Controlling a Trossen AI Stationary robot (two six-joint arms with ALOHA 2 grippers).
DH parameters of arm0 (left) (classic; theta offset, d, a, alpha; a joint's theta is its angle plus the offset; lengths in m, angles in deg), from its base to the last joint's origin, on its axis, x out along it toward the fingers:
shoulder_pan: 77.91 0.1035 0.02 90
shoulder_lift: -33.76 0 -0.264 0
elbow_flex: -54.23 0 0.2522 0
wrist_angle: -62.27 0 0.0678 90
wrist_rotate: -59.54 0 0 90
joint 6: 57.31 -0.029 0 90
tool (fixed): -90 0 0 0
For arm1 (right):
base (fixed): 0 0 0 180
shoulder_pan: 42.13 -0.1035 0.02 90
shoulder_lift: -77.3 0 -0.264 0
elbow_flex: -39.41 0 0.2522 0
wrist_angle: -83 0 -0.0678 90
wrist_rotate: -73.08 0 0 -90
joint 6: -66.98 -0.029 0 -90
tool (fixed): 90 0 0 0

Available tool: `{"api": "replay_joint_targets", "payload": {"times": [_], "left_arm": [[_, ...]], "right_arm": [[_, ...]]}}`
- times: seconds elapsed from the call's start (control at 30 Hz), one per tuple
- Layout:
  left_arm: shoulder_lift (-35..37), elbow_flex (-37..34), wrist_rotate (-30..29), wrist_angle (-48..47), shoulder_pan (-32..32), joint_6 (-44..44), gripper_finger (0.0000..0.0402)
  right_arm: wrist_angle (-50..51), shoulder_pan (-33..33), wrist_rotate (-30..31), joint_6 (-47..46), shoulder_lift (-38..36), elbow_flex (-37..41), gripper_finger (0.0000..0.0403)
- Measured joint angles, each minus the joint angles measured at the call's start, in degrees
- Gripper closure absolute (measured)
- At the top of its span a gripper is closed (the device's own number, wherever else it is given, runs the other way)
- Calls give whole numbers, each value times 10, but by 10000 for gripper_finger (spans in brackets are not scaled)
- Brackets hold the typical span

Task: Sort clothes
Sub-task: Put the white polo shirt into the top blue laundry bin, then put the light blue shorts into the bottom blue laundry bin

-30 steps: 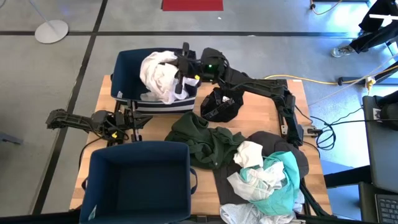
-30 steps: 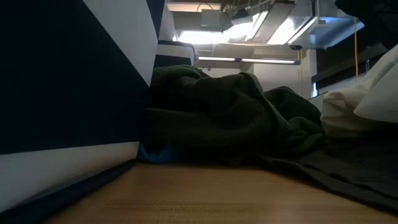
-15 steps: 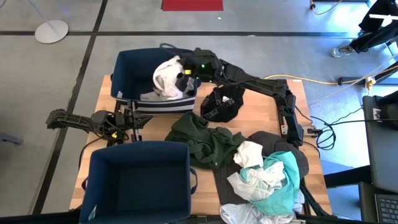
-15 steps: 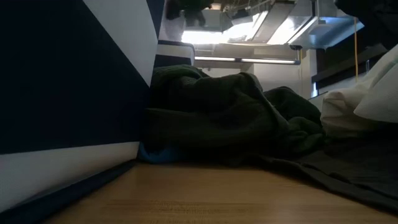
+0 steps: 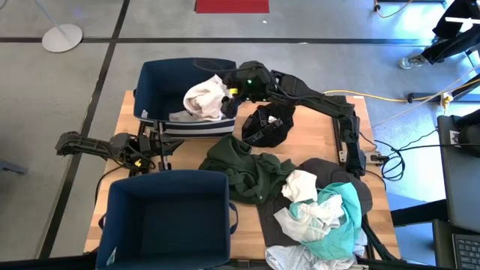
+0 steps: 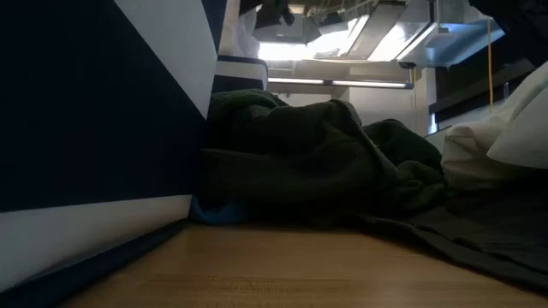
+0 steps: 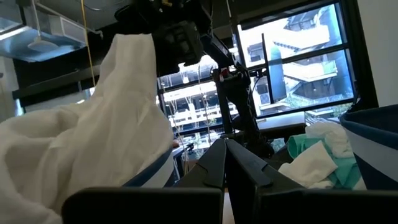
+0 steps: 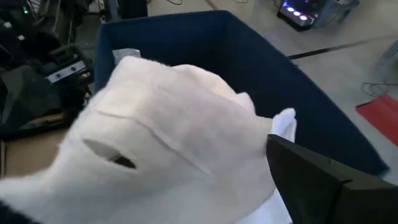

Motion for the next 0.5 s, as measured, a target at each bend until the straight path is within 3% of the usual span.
{"api": "replay_joint_targets", "payload": {"times": [0.03, 0.13, 0.2, 0.33, 0.5], "left_arm": [[0, 0, 0, 0, 0, 0, 402], [0, 0, 0, 4, 0, 0, 402], [0, 0, 0, 15, 0, 1, 401], [0, 0, 1, 17, 0, 1, 402], [0, 0, 2, 15, 0, 1, 402]], "right_arm": [[8, 1, 6, -11, 3, 0, 128], [24, 0, 116, -67, 15, 7, 128], [59, 1, 150, -95, 18, 8, 128], [126, 5, 70, -100, 20, 7, 128], [207, -2, 56, -100, 16, 6, 128]]}}
